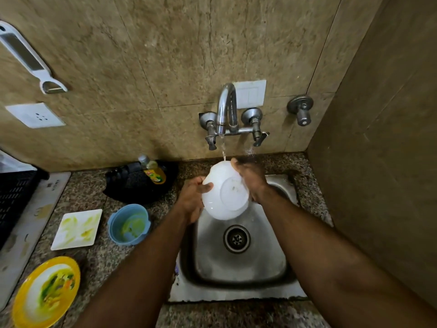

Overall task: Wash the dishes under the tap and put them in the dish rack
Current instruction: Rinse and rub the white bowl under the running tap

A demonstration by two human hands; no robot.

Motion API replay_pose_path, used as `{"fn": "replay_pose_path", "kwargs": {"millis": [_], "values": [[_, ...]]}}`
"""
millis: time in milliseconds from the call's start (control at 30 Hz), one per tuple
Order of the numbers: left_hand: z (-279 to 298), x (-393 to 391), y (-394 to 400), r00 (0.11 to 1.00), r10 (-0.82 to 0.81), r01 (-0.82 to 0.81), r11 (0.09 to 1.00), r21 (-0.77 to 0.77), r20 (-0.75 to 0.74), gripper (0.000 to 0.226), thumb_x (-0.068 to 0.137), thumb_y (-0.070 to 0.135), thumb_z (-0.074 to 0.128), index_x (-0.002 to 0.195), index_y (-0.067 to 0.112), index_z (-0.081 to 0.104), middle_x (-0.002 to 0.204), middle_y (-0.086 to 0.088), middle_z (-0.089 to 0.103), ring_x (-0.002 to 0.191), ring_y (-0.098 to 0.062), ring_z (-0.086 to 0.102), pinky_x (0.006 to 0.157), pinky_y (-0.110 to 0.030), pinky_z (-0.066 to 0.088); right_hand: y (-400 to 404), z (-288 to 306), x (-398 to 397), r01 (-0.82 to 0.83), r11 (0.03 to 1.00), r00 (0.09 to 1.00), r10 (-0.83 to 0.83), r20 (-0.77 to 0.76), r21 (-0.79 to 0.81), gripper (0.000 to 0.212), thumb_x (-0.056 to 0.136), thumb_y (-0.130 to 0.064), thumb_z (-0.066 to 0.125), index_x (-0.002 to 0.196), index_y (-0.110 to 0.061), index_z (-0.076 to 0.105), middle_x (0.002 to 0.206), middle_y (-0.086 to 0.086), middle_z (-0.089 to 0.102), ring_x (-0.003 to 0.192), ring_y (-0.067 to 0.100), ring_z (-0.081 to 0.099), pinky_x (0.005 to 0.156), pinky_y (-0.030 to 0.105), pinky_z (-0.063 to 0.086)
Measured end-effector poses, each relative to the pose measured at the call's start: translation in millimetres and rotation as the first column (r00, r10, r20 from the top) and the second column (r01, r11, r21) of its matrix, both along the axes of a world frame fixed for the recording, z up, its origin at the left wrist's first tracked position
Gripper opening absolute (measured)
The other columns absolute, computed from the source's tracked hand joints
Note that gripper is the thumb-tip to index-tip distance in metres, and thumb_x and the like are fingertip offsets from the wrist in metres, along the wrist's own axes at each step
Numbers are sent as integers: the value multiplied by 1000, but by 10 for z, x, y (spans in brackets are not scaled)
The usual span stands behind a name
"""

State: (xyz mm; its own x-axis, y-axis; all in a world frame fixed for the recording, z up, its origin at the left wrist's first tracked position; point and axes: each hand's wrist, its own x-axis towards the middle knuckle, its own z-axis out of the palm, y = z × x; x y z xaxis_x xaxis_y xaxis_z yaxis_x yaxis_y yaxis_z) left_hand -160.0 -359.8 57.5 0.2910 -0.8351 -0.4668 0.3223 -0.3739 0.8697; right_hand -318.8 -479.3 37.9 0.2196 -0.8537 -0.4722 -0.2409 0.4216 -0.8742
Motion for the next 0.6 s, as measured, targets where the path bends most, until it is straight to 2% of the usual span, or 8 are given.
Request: {"fn": "replay_pose_path", "kwargs": {"millis": [100,200,300,367,400,467,533,600], "values": [[103,21,-49,998,-55,52,993,103,18,36,86,22,80,115,2,72,111,-18,77,102,-43,73,77,-48,61,88,160,21,-75,989,995,66,-75,-129,73,64,-84,71,79,-12,73,82,4,77,82,27,75,76,43,61],[178,113,-80,989,-136,122,971,207,53,51,77,40,86,116,10,75,108,-12,79,101,-36,75,90,-53,60,73,314,67,-187,962,974,155,-168,-201,64,70,-83,69,73,-19,70,75,-5,74,75,16,72,71,35,57],[219,200,-135,979,-134,98,970,224,153,62,65,54,91,109,13,77,101,-6,81,94,-28,78,80,-45,62,-9,459,87,-250,931,961,203,-190,-268,47,84,-66,70,62,-26,66,64,-14,70,68,8,67,65,25,51],[218,177,-189,978,-35,-1,985,172,207,59,66,55,91,105,14,77,99,-4,81,90,-26,78,73,-39,62,-77,488,127,-249,922,956,185,-227,-297,49,91,-63,64,72,-19,72,75,-4,74,74,17,68,72,30,52],[202,151,-217,975,11,-43,989,140,222,57,68,55,90,106,14,76,100,-4,80,91,-25,78,73,-38,62,-105,481,149,-230,930,957,163,-239,-287,52,92,-63,61,83,-14,75,82,2,75,79,21,68,76,32,52],[149,101,-257,953,72,-102,991,88,295,57,72,59,85,109,17,73,104,-2,78,93,-24,76,78,-39,63,-115,479,180,-165,965,970,122,-209,-204,55,93,-64,59,102,-13,77,93,3,74,88,23,69,84,34,55],[75,72,-272,922,90,-120,991,59,377,52,78,63,78,106,20,71,105,0,76,94,-21,74,82,-39,62,-92,447,141,-113,992,992,109,-68,-54,48,94,-59,63,105,-15,77,99,6,77,95,28,73,91,44,59],[-9,68,-267,898,91,-111,994,21,430,46,85,62,71,105,20,72,104,1,75,95,-19,72,81,-36,60,-76,400,12,-138,984,987,127,103,109,37,96,-41,68,111,-8,75,105,14,78,101,35,73,93,55,58]]}}
